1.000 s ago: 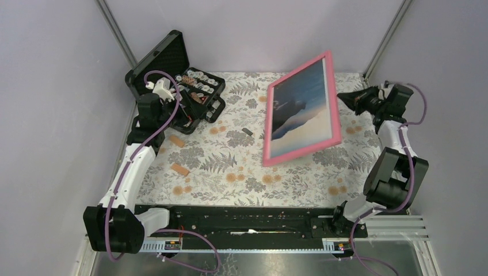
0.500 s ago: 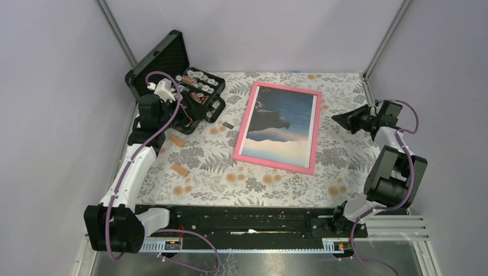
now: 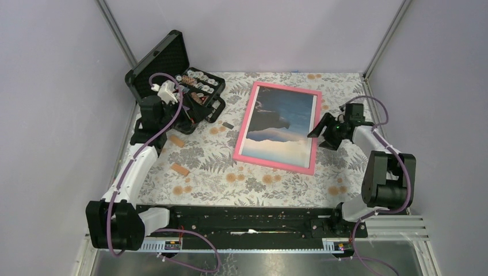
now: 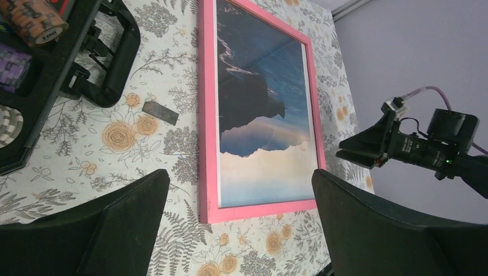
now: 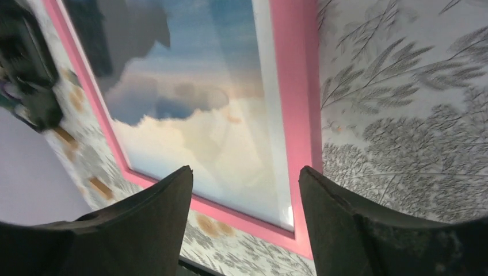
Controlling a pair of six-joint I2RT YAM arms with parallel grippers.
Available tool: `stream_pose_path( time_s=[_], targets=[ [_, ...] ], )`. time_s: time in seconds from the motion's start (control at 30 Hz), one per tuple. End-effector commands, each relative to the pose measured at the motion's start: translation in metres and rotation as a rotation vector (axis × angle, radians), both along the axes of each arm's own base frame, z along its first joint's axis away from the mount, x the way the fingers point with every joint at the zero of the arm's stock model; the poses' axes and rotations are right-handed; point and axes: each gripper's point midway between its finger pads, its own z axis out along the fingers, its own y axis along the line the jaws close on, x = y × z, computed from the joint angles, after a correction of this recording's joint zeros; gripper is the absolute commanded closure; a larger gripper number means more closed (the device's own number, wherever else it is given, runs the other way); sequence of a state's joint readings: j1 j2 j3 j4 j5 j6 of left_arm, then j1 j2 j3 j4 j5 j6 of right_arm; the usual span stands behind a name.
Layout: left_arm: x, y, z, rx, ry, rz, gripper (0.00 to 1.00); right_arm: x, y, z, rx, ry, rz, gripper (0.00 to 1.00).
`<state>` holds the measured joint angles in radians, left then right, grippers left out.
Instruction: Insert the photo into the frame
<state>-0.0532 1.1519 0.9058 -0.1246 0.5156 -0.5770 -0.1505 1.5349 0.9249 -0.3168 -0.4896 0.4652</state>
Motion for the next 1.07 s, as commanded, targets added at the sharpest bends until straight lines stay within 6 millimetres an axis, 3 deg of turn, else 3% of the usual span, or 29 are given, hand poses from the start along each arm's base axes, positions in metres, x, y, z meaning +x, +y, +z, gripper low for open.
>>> stream_pose_path(
  time_s=[0.0,0.13,0.27,0.47,0.6,0.7,0.8,0.93,1.03],
  targets=[
    [0.001,-0.010,0.015,-0.030,-0.083,-0.072,0.01,-0.024,0.024,0.005,-0.186,-0.021,0.151,0.21],
    [-0.010,-0.031,0.026,-0.033,-0.157,-0.180,0.01,-0.048,0.083,0.044,-0.213,-0.143,0.327,0.09],
    [-0.030,-0.058,0.042,0.023,-0.267,-0.273,0.01,-0.074,0.118,0.116,-0.138,-0.360,0.421,0.01],
    [-0.058,-0.077,0.066,0.099,-0.413,-0.262,0.01,-0.112,0.111,0.240,-0.074,-0.735,0.402,0.00],
    [-0.080,-0.080,0.105,0.030,-0.487,-0.241,0.01,-0.143,0.084,0.302,-0.117,-0.955,0.307,0.00],
    [-0.096,-0.070,0.155,-0.017,-0.586,-0.199,0.01,-0.161,0.060,0.328,-0.150,-1.095,0.189,0.00],
    [-0.112,-0.055,0.202,-0.053,-0.678,-0.137,0.01,-0.176,0.042,0.341,-0.175,-1.210,0.107,0.00],
    [-0.125,-0.041,0.231,-0.069,-0.721,-0.086,0.01,-0.196,0.029,0.353,-0.167,-1.339,0.043,0.00],
    [-0.128,-0.034,0.236,-0.058,-0.736,-0.052,0.01,-0.205,0.035,0.354,-0.152,-1.391,0.090,0.00]
  ],
)
